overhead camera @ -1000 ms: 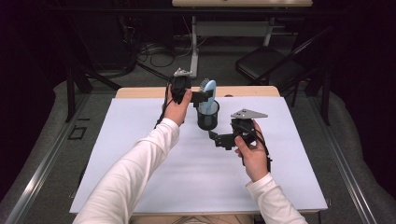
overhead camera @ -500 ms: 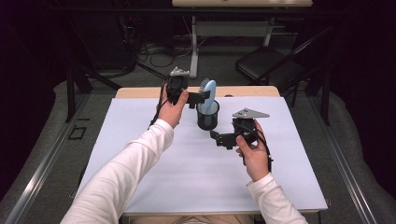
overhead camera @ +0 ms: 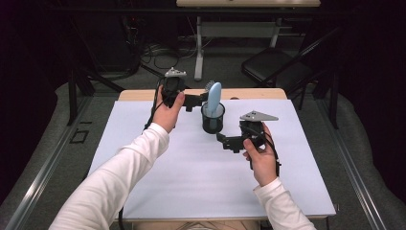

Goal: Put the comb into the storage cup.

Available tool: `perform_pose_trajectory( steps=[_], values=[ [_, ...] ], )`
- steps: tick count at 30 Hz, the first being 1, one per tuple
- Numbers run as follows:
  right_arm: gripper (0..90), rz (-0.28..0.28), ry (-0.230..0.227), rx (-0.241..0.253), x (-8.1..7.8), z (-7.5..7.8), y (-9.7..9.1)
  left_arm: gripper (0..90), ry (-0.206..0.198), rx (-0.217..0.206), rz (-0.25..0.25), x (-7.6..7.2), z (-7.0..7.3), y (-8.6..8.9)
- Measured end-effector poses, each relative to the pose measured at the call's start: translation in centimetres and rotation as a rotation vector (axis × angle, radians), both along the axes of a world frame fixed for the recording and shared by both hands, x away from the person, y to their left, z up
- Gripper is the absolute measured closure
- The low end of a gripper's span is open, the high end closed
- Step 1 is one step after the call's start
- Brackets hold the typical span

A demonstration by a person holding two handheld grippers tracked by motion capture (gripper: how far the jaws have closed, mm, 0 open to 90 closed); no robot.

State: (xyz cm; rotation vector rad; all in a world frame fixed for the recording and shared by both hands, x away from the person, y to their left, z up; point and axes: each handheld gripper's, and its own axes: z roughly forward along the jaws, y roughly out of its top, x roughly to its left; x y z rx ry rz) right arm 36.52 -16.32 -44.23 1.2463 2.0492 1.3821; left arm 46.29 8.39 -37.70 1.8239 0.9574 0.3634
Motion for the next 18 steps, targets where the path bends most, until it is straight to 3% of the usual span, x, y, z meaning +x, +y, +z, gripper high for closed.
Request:
perform_pose_trajectory(
  steps=[18],
  values=[
    [0.0, -0.002, 0.001, -0.005, 0.0, 0.0, -0.1, 0.5, 0.003, 0.011, 0.029, -1.9, 0.6, 4.0]
  ],
)
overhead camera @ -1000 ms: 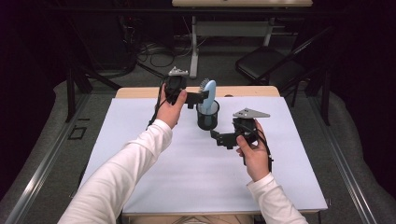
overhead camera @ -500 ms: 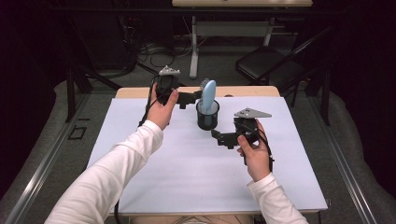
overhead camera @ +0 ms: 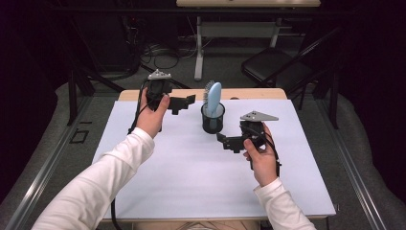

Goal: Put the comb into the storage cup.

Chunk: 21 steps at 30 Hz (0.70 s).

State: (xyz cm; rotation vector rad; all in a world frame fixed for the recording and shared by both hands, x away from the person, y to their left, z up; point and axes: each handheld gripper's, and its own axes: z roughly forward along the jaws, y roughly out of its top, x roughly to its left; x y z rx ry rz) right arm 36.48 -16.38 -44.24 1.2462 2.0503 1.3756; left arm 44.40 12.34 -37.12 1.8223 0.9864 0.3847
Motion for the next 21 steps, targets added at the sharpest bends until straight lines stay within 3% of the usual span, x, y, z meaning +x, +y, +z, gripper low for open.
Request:
perform_pose_trajectory(
  steps=[6, 14, 21],
  values=[
    [0.0, 0.001, -0.002, 0.001, 0.0, 0.0, 0.1, 0.5, 0.001, 0.014, 0.017, -0.8, -0.2, 1.8],
    [0.0, 0.000, -0.005, -0.005, -0.1, 0.0, 0.1, 0.5, 0.015, -0.018, 0.014, -1.9, -0.6, 3.4],
    [0.0, 0.000, -0.003, -0.006, -0.1, 0.0, 0.2, 0.5, 0.004, -0.026, 0.013, -2.7, -1.2, 4.5]
  ],
)
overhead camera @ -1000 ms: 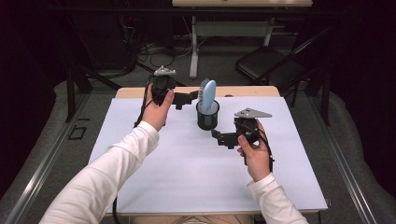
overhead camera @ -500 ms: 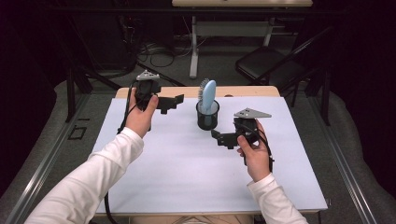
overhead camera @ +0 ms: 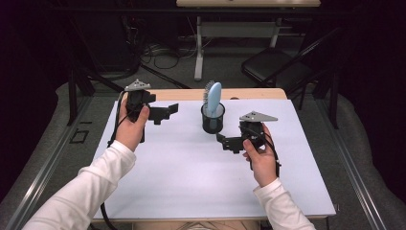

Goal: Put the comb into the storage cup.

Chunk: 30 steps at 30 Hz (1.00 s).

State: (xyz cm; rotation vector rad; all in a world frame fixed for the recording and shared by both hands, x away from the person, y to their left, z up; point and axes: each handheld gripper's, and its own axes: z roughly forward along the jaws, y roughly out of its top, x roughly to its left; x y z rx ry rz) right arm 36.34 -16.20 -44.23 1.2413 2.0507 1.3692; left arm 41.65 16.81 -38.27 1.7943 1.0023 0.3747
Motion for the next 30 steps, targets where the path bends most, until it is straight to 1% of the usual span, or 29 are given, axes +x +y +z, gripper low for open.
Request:
perform_pose_trajectory(
  steps=[10, 12, 13, 16, 21, 23, 27, 30],
  values=[
    [0.0, 0.003, -0.004, -0.005, 0.0, 0.0, 0.1, 0.5, 0.011, -0.013, 0.015, -0.9, -1.2, 1.8],
    [0.0, 0.007, -0.004, -0.012, 0.0, 0.1, 0.1, 0.5, 0.015, -0.019, 0.017, -1.1, -1.5, 2.2],
    [0.0, 0.006, -0.002, -0.013, 0.0, 0.1, 0.1, 0.5, 0.016, -0.015, 0.020, -1.3, -1.6, 2.3],
    [0.0, 0.008, -0.009, -0.014, -0.1, 0.3, 0.2, 0.5, 0.013, -0.010, 0.023, -1.6, -2.0, 2.7],
    [0.0, 0.004, -0.016, -0.021, -0.5, 0.6, 0.1, 0.5, 0.010, -0.016, 0.027, -2.2, -2.6, 3.3],
    [0.0, 0.006, -0.019, -0.031, -0.7, 0.5, 0.0, 0.5, 0.010, -0.020, 0.028, -2.4, -2.9, 3.5],
    [0.0, 0.002, -0.016, -0.045, -1.1, 0.3, -0.2, 0.6, 0.013, -0.044, 0.035, -3.0, -3.4, 3.9],
    [0.0, -0.006, -0.011, -0.048, -1.3, 0.1, -0.5, 0.6, 0.000, -0.031, 0.036, -3.4, -3.9, 4.2]
  ],
)
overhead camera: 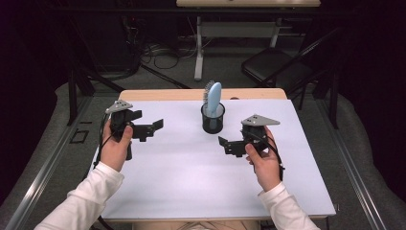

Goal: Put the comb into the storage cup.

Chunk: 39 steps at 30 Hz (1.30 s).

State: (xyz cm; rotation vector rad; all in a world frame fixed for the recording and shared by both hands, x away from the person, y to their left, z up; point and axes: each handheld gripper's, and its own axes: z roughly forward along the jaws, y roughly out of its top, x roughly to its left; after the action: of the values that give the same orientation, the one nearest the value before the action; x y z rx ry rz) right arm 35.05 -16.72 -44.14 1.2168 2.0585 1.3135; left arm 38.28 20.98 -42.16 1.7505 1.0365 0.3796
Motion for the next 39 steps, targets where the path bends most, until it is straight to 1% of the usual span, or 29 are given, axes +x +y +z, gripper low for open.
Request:
perform_pose_trajectory(
  steps=[1, 4, 7, 9, 12, 15, 19, 26, 33, 37, 39],
  values=[
    [0.0, 0.000, 0.003, -0.002, -0.1, -0.1, -0.1, 0.6, -0.003, 0.006, 0.000, -0.1, -0.2, 0.1],
    [0.0, 0.002, 0.012, -0.004, -0.3, -0.4, -0.4, 0.6, -0.005, 0.004, 0.000, -0.5, -0.6, 0.3],
    [0.0, 0.002, 0.011, -0.009, -0.6, -0.7, -0.6, 0.5, -0.005, -0.006, 0.004, -0.8, -1.0, 0.5],
    [0.0, -0.003, 0.018, -0.013, -0.9, -0.8, -0.8, 0.6, 0.000, -0.010, 0.012, -1.0, -1.4, 0.8],
    [0.0, -0.011, 0.017, -0.014, -1.1, -1.1, -1.3, 0.6, 0.011, -0.004, 0.022, -1.1, -1.9, 1.2],
    [0.0, -0.030, 0.019, -0.011, -1.3, -1.3, -1.9, 0.6, 0.018, -0.014, 0.037, -1.1, -2.4, 1.6],
    [0.0, -0.049, 0.016, -0.019, -1.4, -1.7, -2.6, 0.6, 0.024, -0.008, 0.060, -1.3, -3.1, 2.2],
    [0.0, -0.100, 0.013, -0.026, -1.6, -2.5, -4.0, 0.6, 0.040, 0.006, 0.098, -1.6, -4.6, 3.3],
    [0.0, -0.134, 0.028, -0.028, -1.6, -3.3, -5.1, 0.6, 0.034, 0.018, 0.126, -2.0, -5.4, 4.0],
    [0.0, -0.155, 0.029, -0.032, -1.7, -3.7, -5.8, 0.6, 0.040, 0.006, 0.139, -2.2, -6.0, 4.3],
    [0.0, -0.163, 0.027, -0.036, -1.8, -3.9, -6.1, 0.6, 0.041, 0.006, 0.147, -2.3, -6.2, 4.5]
  ],
)
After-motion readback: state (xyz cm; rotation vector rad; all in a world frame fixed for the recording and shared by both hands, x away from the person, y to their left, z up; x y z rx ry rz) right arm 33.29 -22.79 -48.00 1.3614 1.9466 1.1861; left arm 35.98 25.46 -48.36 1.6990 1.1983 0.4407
